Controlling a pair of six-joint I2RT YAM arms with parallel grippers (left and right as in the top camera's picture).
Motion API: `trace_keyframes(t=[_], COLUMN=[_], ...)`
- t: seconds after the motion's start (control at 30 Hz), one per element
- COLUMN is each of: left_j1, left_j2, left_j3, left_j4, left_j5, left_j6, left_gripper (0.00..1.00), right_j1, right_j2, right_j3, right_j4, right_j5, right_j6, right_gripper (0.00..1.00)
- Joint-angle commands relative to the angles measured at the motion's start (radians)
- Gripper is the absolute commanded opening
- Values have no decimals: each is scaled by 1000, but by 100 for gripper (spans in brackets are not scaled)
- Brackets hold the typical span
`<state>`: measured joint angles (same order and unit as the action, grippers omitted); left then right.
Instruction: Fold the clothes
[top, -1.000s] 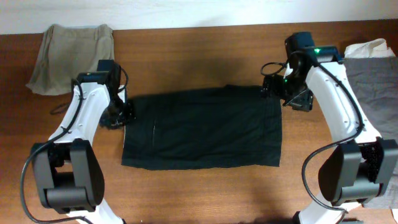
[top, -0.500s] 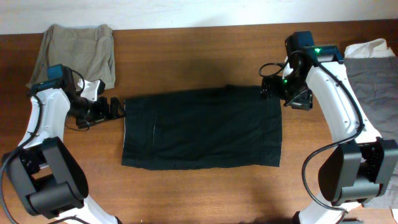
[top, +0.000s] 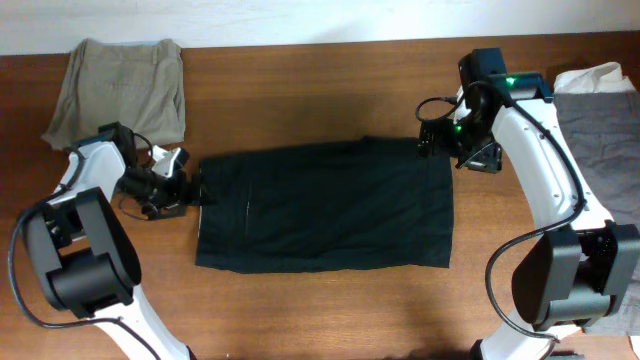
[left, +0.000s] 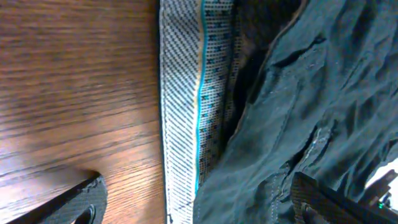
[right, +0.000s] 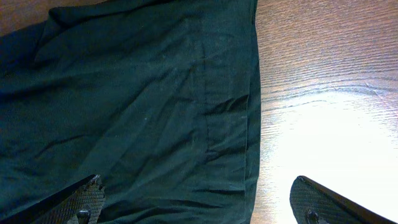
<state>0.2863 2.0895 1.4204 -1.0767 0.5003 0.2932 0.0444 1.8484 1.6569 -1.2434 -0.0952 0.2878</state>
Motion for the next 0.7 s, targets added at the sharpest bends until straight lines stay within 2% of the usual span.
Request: trace_keyframes(t=[0.0, 0.13, 0.17, 0.23, 0.27, 0.3, 0.33, 0.37, 0.53, 0.67], left_j1=[-54, -109, -124, -143, -147, -147, -146, -144, -128, -122], left_j2=[113, 142, 142, 142, 142, 141, 142, 142, 141, 141], left_j3=[-31, -36, -36, -36, -36, -36, -36, -36, -12, 80], left_j4=[2, -2, -1, 0, 2, 3, 3, 3, -6, -70], left_j5=[6, 5, 5, 3, 0, 0, 0, -11, -181, -336], left_j6=[32, 38, 38, 38, 37, 37, 37, 30, -112, -220], left_gripper=[94, 89, 81, 63, 42, 29, 9, 1, 1, 1], right_j1=[-7, -7, -7, -6, -6, -6, -6, -6, -6, -5], right_j2=[-17, -17, -17, -17, -17, -17, -17, -17, -17, -17], right_j3=[18, 18, 18, 18, 18, 18, 18, 18, 17, 5], right_j4=[2, 2, 2, -3, -6, -10, -11, -13, -17, -20], right_j5=[-2, -2, -2, -2, -2, -2, -2, -2, -4, -6], right_j6=[0, 0, 0, 0, 0, 0, 0, 0, 0, 0], right_gripper=[99, 99, 99, 99, 99, 99, 99, 99, 99, 99])
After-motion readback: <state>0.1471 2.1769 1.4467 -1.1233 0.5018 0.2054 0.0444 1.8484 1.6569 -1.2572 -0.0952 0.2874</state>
